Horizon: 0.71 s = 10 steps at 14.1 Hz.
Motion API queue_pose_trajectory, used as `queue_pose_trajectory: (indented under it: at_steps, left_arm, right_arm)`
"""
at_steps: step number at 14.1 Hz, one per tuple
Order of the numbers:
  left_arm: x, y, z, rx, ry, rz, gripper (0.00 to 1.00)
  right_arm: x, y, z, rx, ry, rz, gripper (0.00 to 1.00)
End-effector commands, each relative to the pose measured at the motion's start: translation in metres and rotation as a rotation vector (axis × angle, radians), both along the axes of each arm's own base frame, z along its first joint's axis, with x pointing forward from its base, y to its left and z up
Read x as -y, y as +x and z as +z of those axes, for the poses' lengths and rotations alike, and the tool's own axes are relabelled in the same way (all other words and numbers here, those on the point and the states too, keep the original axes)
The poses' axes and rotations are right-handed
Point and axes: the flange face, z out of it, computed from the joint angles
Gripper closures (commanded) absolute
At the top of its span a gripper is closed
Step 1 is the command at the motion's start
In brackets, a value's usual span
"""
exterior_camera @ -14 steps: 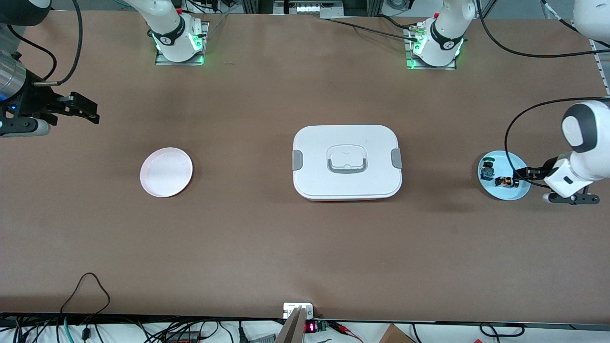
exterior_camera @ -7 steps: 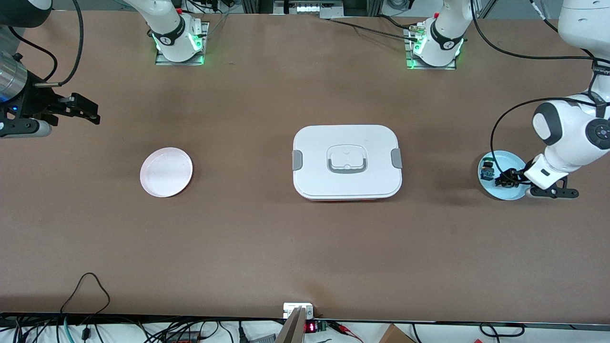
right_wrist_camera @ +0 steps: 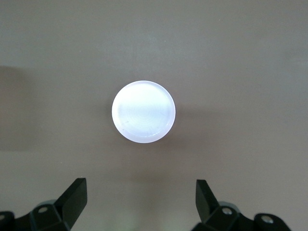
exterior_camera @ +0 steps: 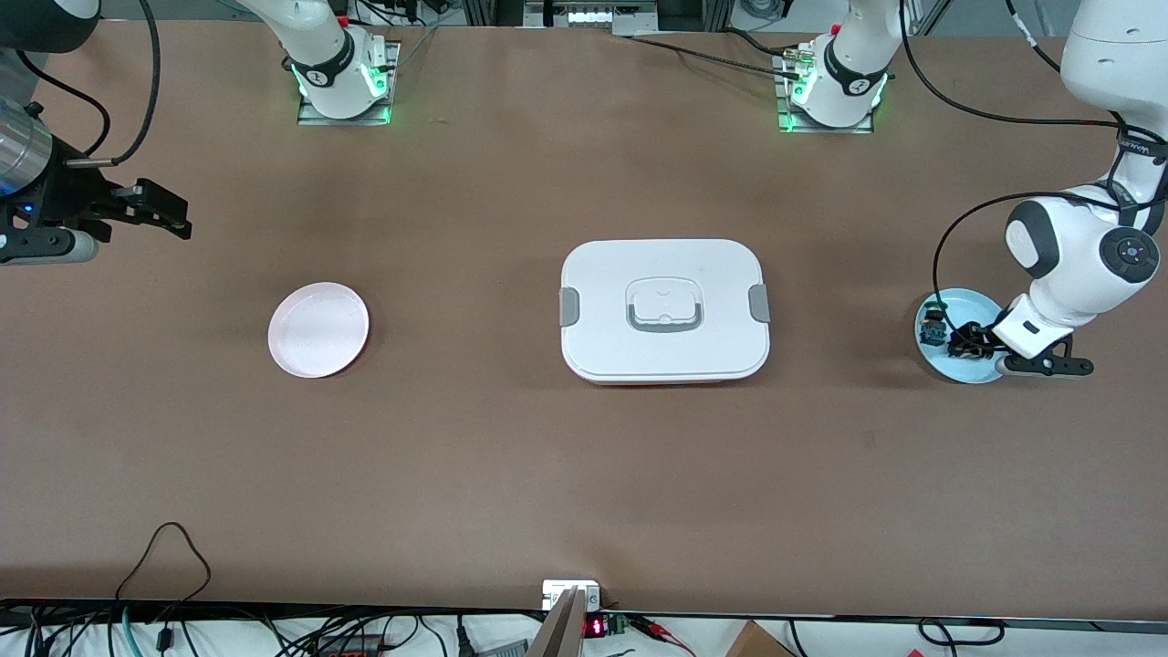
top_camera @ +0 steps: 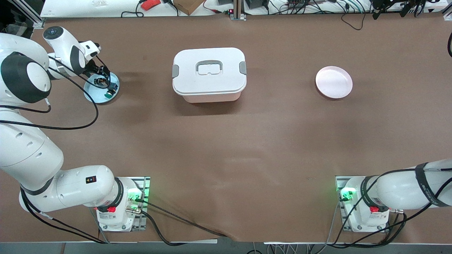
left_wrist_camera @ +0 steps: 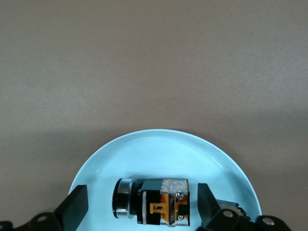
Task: Transfer orange switch to right arm and place
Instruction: 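Close the left gripper on the black-orange switch and lift it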
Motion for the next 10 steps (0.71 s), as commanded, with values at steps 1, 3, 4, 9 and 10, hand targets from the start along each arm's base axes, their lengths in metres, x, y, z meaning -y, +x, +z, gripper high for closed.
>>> queue_pose_trajectory:
  at_steps: [1, 3, 4, 9, 10]
  left_arm:
    - [0.001, -0.004, -0.005, 0.001, -0.010, -0.018, 0.01]
    - [-0.002, -0.008, -0.015, -0.015, -0.015, -0.011, 0.02]
    - [-0.004, -0.009, -0.017, -0.018, -0.015, -0.006, 0.02]
    - [-0.005, -0.012, -0.019, -0.024, -0.017, -0.003, 0.02]
    - [-0.006, -0.012, -0.022, -0.027, -0.018, -0.003, 0.02]
  right_arm:
    - [-0.003, 0.002, 0.003, 0.008, -0.001, -0.003, 0.00]
    - [-0.002, 0.002, 0.003, 0.008, -0.001, -0.005, 0.00]
    - [-0.003, 0.002, 0.003, 0.008, -0.001, -0.003, 0.00]
    - [-0.002, 0.002, 0.003, 0.007, -0.001, -0.005, 0.00]
    - [-0.003, 0.001, 0.003, 0.007, -0.001, -0.003, 0.00]
